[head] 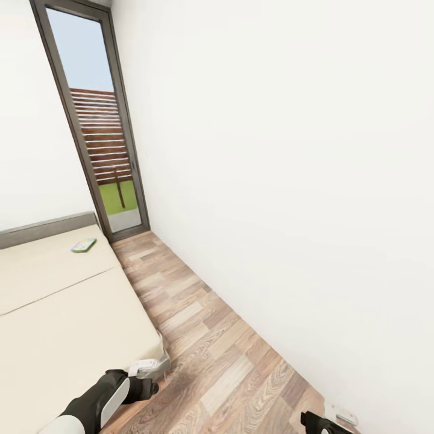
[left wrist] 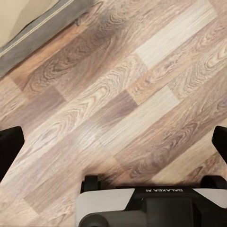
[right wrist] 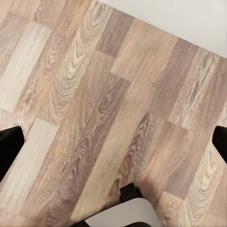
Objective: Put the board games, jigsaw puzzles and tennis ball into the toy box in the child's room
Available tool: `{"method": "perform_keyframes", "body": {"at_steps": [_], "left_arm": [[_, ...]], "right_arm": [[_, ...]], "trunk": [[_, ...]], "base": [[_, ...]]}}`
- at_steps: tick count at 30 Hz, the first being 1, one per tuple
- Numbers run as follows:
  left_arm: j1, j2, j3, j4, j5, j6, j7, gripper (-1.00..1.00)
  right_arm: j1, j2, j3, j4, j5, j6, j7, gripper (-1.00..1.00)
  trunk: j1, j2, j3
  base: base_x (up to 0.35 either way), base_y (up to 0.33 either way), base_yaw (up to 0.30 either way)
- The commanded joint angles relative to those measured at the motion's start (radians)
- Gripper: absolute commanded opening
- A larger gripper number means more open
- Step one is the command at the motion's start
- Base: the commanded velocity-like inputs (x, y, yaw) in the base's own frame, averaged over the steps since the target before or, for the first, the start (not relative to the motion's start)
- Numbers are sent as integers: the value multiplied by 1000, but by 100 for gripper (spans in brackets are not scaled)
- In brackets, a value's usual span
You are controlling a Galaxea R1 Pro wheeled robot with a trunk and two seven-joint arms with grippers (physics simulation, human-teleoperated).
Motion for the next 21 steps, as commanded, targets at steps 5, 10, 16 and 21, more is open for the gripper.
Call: {"method": "perform_keyframes", "body": {"at_steps": [5,10,16,21], "left_arm": [[-1,1,-5,-1,3,4,1,100],[-1,1,-5,-1,3,4,1,100],[-1,0,-5,-1,3,4,1,100],[-1,0,-5,-1,3,4,0,100]], "right_arm": [[0,1,1,-3,-9,5,-5,100],[0,2,1,-3,-9,5,-5,100],[0,4,1,-3,-9,5,-5,100],[0,4,1,-3,-9,5,-5,100]], "trunk": [[1,-2,0],[1,-2,1],[1,-2,4],[1,-2,5]], "base": [[0,-69,281],[0,-198,281],[0,-267,282],[0,-107,282]]}}
